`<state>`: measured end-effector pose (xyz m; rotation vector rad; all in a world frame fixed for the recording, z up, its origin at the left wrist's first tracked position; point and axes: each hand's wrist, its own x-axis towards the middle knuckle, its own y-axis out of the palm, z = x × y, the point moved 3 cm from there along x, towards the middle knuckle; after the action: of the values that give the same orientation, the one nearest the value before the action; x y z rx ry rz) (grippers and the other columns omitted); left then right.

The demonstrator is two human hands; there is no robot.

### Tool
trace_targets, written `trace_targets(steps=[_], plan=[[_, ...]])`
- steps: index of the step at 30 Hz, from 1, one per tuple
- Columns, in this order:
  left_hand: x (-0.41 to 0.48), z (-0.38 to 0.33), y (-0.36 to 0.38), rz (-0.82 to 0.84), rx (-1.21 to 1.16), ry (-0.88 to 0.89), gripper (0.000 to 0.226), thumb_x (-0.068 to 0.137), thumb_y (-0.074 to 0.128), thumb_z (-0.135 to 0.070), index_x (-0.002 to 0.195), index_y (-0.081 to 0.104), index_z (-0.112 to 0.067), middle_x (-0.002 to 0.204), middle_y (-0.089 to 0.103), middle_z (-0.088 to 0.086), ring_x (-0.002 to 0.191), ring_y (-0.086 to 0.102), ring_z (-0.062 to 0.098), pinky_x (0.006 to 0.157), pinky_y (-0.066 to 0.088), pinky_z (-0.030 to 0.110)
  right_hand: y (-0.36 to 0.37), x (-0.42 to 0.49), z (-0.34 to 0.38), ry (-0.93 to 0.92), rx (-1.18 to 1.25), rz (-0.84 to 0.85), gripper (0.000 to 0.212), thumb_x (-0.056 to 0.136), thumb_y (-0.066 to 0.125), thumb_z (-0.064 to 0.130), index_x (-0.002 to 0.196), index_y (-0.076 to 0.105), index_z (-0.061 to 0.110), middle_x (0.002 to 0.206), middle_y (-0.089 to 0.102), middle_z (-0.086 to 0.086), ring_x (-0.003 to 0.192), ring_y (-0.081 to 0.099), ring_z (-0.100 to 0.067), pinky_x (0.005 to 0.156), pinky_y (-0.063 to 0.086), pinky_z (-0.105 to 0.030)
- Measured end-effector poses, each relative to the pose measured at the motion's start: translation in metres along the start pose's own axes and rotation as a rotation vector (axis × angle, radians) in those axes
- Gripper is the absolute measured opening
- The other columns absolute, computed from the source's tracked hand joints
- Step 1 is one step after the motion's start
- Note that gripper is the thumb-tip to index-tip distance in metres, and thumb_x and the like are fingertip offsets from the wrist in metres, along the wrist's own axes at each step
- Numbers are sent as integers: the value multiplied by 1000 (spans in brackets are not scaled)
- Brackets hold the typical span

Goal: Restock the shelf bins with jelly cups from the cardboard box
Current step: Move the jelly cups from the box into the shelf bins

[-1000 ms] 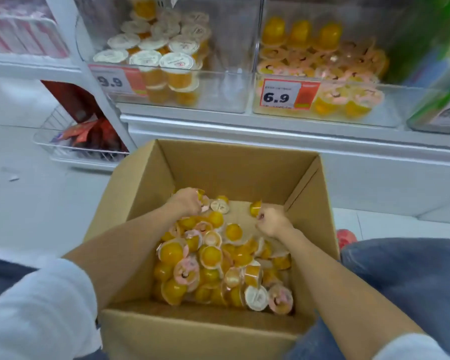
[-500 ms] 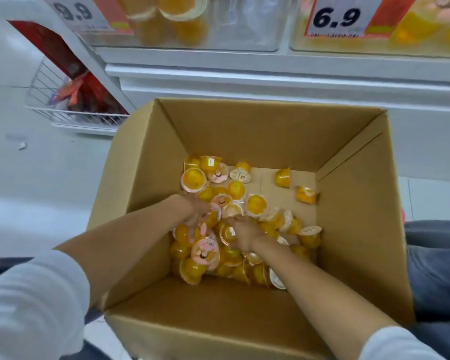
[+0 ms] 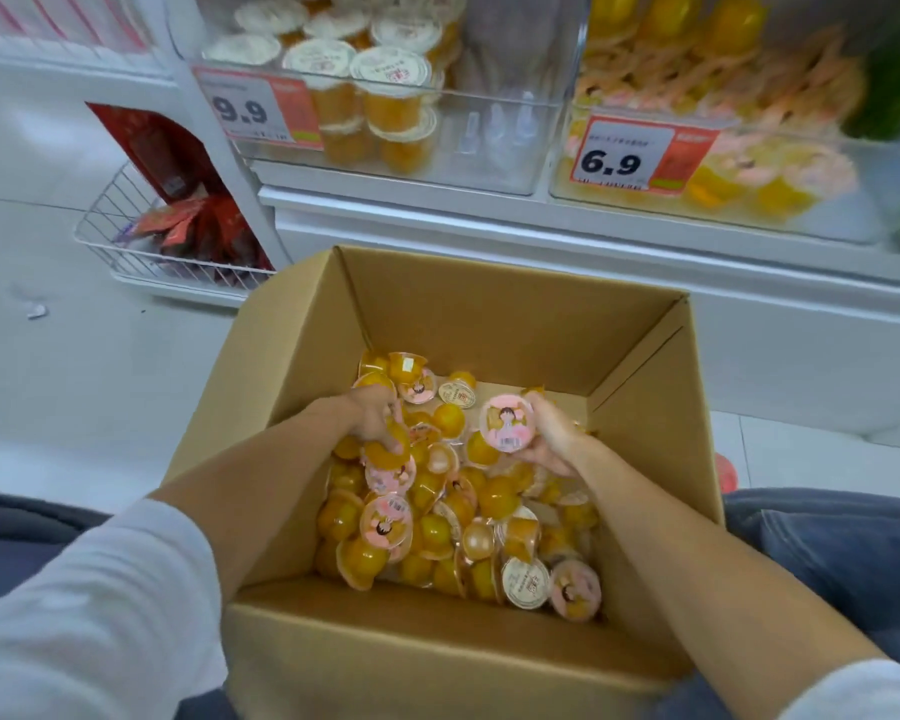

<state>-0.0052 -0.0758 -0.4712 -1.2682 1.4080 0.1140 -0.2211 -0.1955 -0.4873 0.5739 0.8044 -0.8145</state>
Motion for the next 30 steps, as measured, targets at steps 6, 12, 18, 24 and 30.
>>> trace_targets(steps=[6, 12, 18, 24, 30], plan=[[-44, -66, -31, -102, -866, 43, 89, 75, 81, -10, 149, 31, -16, 145, 35, 11, 117, 54, 31, 69, 60, 39, -20, -43, 38, -123, 288, 138, 46, 98, 41, 49, 110, 65, 11, 106, 67, -12, 91, 64, -22, 80, 47, -33], [-89, -182, -77, 54, -1234, 391, 36, 84, 68, 2, 117, 61, -7, 121, 63, 17, 99, 67, 26, 70, 61, 36, -43, -115, 124, -436, 173, 41, 17, 94, 45, 9, 105, 57, 12, 87, 62, -10, 68, 55, -19, 56, 37, -25], [-121, -293, -150, -138, -1125, 686, 30, 88, 49, 20, 103, 62, -3, 88, 64, 10, 75, 69, 14, 71, 60, 24, -88, -191, 234, -771, 112, -176, 12, 91, 56, 7, 102, 58, 11, 92, 63, -10, 75, 63, -19, 59, 52, -26], [-110, -315, -163, -392, -964, 565, 22, 90, 54, 9, 81, 64, -8, 79, 67, 10, 70, 66, 15, 71, 61, 31, -108, -196, 265, -686, -253, -282, 35, 86, 66, 16, 119, 57, 7, 113, 66, -17, 89, 68, -28, 62, 57, -31], [-114, -315, -178, -719, -834, 588, 24, 90, 52, -1, 72, 62, -15, 76, 68, 8, 63, 65, 19, 55, 55, 30, -121, -209, 273, -765, -356, -510, 26, 86, 65, 30, 103, 61, 11, 89, 63, -6, 53, 57, -19, 47, 36, -24]])
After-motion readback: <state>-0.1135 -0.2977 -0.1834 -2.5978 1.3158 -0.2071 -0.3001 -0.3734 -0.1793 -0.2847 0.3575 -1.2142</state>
